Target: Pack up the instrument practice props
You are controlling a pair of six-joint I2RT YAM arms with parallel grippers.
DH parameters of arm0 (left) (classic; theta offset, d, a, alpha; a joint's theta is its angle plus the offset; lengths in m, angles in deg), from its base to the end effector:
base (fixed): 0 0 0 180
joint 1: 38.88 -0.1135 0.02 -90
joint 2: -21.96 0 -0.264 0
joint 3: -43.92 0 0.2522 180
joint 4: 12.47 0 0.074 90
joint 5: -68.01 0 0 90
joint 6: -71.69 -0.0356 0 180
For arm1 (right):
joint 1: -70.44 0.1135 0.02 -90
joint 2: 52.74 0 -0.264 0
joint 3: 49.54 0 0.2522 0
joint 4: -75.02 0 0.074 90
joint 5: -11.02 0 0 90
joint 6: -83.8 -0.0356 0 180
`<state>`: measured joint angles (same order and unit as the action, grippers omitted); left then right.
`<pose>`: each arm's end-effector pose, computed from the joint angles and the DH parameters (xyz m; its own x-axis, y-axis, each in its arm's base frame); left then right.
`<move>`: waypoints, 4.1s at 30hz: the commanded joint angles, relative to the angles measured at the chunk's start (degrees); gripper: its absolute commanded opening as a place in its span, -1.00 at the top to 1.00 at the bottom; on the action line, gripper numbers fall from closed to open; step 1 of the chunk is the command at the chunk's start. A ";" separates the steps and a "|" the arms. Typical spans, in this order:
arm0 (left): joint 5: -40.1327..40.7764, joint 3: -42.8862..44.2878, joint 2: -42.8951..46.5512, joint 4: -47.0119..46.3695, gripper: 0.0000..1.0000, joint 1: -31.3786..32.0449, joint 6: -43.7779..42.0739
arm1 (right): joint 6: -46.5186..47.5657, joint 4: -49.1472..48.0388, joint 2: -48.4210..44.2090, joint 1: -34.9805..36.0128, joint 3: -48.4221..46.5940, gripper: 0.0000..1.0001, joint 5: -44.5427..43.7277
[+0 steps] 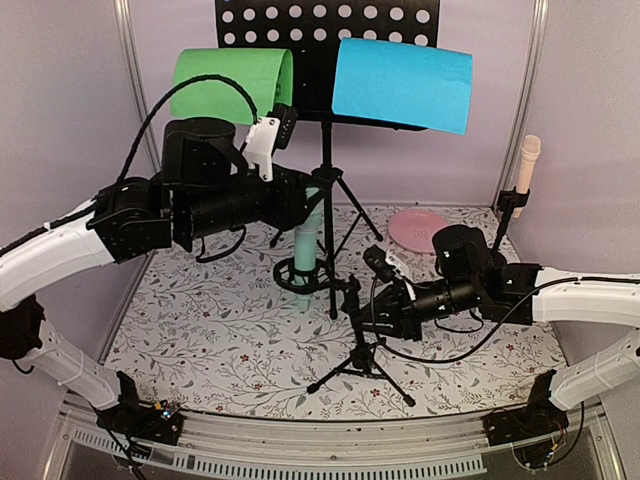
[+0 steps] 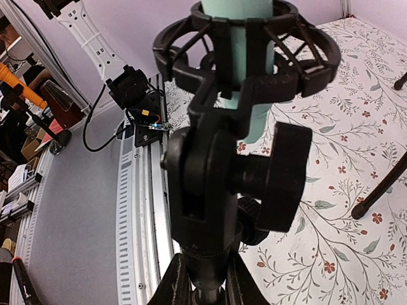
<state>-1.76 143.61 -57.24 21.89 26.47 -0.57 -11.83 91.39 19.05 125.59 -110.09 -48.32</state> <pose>0.1409 -0.2776 0.4354 -0.3124 -0.0047 -0.9499 0.6484 0.7297 -0.2169 0.1437 0.2382 0.2666 -0.3581 -0.3667 -0.8587 -0.9335 0.1574 0.3221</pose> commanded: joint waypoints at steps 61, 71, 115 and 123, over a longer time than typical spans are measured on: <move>-20.75 -26.09 16.86 20.35 -0.75 -36.70 25.57 | 2.54 -10.31 -7.74 0.75 3.95 1.00 -10.92; -20.79 -30.87 26.62 3.92 -0.63 -19.61 21.27 | 0.63 -12.54 1.69 0.75 -5.92 1.00 -8.30; 12.94 -8.23 6.48 8.10 -0.22 10.31 13.99 | -5.50 -5.07 10.78 6.02 -26.00 1.00 -20.47; 12.51 -13.39 9.69 -0.98 -0.06 10.24 9.76 | -3.69 -12.13 8.48 6.15 -21.29 1.00 -9.12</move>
<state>10.00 129.99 -48.50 25.67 35.91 11.17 -17.06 87.96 30.68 131.51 -132.42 -64.91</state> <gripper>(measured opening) 0.544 0.179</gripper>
